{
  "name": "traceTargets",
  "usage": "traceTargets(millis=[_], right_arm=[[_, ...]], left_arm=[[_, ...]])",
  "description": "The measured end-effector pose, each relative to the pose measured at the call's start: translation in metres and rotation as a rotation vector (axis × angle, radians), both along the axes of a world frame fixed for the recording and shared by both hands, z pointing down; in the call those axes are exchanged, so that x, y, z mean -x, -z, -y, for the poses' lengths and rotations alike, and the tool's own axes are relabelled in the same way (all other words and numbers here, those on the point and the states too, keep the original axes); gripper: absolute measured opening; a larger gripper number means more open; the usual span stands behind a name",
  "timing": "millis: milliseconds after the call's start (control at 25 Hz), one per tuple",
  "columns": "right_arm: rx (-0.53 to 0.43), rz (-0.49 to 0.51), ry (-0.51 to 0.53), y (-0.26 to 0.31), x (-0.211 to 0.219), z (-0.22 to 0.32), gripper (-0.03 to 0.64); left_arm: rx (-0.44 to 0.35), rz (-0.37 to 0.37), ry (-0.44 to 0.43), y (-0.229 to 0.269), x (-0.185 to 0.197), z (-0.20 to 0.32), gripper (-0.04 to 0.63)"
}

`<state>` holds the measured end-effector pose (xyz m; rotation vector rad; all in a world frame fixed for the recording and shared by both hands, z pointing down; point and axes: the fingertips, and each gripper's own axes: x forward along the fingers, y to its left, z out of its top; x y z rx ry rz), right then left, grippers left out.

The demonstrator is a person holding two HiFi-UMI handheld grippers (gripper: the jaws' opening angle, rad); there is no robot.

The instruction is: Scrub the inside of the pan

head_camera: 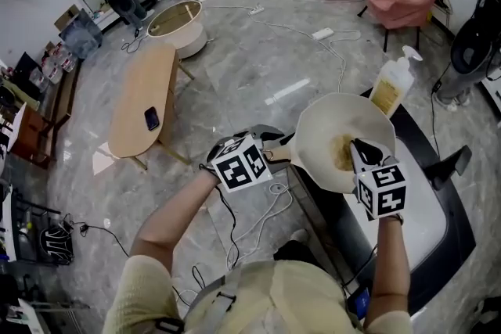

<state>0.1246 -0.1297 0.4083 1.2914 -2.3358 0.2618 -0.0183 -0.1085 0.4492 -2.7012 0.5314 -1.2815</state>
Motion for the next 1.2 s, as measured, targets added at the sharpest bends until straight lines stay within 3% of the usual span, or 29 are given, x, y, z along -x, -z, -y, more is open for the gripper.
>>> traceTargets(millis=[320,680,1200], right_arm=[[0.011,-0.045,0.006,-0.025,-0.007,0.037,0.032],[0.032,-0.083,0.041,-0.047,0.011,0.055,0.032],[0.002,-0.230,0.084,-0.076,0.046,0.100,0.034]], left_arm=[[0.143,0.095,-0.085,-0.040,-0.007,0.013,0.280],[0.241,0.064,-0.086,-0.050,-0.013,0.015,0.291],[0.261,0.085,-0.134,-0.055,-0.014,0.017,0.291]])
